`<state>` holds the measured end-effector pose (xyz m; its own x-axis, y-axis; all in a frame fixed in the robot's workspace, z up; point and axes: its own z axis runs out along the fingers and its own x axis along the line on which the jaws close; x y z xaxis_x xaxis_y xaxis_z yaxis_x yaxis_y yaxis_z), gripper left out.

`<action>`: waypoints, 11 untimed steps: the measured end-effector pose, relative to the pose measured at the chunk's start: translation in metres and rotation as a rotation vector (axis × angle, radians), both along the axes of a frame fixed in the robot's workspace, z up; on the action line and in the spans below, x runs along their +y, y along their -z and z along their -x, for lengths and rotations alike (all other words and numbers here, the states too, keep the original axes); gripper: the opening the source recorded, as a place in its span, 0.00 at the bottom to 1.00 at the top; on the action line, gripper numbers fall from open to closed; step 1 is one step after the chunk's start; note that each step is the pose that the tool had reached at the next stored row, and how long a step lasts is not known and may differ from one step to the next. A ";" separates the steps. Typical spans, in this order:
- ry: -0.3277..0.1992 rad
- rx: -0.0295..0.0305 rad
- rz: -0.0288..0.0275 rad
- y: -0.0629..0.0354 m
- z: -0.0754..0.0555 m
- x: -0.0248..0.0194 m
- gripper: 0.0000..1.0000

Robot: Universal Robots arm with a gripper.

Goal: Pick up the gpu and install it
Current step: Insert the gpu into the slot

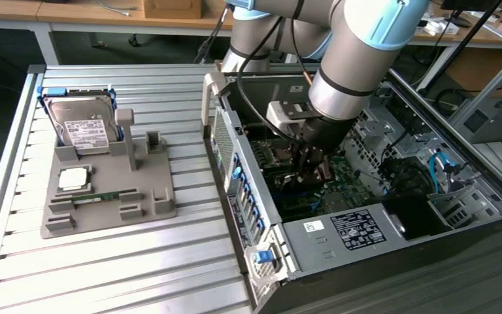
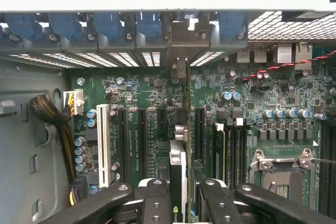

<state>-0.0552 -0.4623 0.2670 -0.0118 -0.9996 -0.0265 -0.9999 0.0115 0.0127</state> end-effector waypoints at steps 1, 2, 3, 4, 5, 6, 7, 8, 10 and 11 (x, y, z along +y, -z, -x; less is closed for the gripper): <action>0.000 0.0000 0.0001 0.0002 0.000 0.0000 0.27; 0.000 0.0001 0.0002 0.0003 0.000 0.0000 0.27; 0.000 0.0001 0.0002 0.0004 0.000 0.0000 0.27; 0.000 0.0000 0.0001 0.0005 0.001 0.0000 0.27; 0.000 0.0000 -0.0001 0.0006 0.001 0.0000 0.27; 0.000 -0.0001 -0.0002 0.0006 0.002 0.0000 0.27; 0.000 -0.0003 -0.0003 0.0007 0.003 0.0001 0.27; 0.000 -0.0003 -0.0002 0.0007 0.003 0.0001 0.27; 0.000 -0.0001 -0.0001 0.0007 0.003 0.0000 0.27; 0.000 -0.0001 0.0000 0.0007 0.003 0.0000 0.27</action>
